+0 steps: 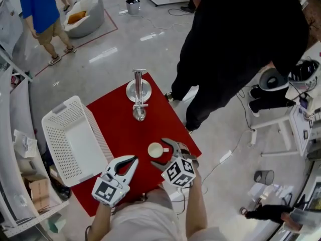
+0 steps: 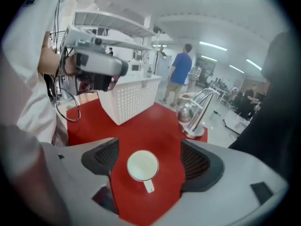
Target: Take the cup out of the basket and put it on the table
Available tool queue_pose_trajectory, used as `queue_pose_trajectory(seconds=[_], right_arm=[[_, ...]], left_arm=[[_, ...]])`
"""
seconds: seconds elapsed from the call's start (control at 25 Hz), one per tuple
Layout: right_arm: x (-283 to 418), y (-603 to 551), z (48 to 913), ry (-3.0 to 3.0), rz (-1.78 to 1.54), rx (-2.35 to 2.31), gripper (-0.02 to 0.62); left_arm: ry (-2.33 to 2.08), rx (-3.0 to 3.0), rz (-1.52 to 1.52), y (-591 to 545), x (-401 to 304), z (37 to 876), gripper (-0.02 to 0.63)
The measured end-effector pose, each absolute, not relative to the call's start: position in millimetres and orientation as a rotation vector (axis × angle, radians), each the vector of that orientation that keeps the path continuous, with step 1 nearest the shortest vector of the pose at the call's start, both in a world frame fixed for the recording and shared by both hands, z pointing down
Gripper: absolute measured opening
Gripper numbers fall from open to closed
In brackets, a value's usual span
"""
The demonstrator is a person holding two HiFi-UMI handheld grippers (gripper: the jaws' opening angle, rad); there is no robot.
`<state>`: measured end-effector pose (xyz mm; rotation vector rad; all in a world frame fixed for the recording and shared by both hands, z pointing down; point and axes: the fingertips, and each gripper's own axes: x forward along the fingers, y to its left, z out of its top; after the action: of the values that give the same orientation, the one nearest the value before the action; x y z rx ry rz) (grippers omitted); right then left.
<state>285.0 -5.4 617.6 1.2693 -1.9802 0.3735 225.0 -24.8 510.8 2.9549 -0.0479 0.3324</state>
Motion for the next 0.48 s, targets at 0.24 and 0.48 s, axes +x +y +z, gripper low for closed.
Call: queue_pose_trajectory(seconds=[0.24, 0.48], right_arm=[[268.0, -12.2, 549.8, -2.149, 0.275, 1.447, 0.411], [260.4, -10.0, 507.1, -2.251, 0.181, 1.66, 0.291]], left_arm=[[-0.057, 2.979, 0.285, -27.2, 220.0, 494.8, 0.011], [-0.063, 2.98, 0.236, -26.2, 209.5, 478.8, 0.011]])
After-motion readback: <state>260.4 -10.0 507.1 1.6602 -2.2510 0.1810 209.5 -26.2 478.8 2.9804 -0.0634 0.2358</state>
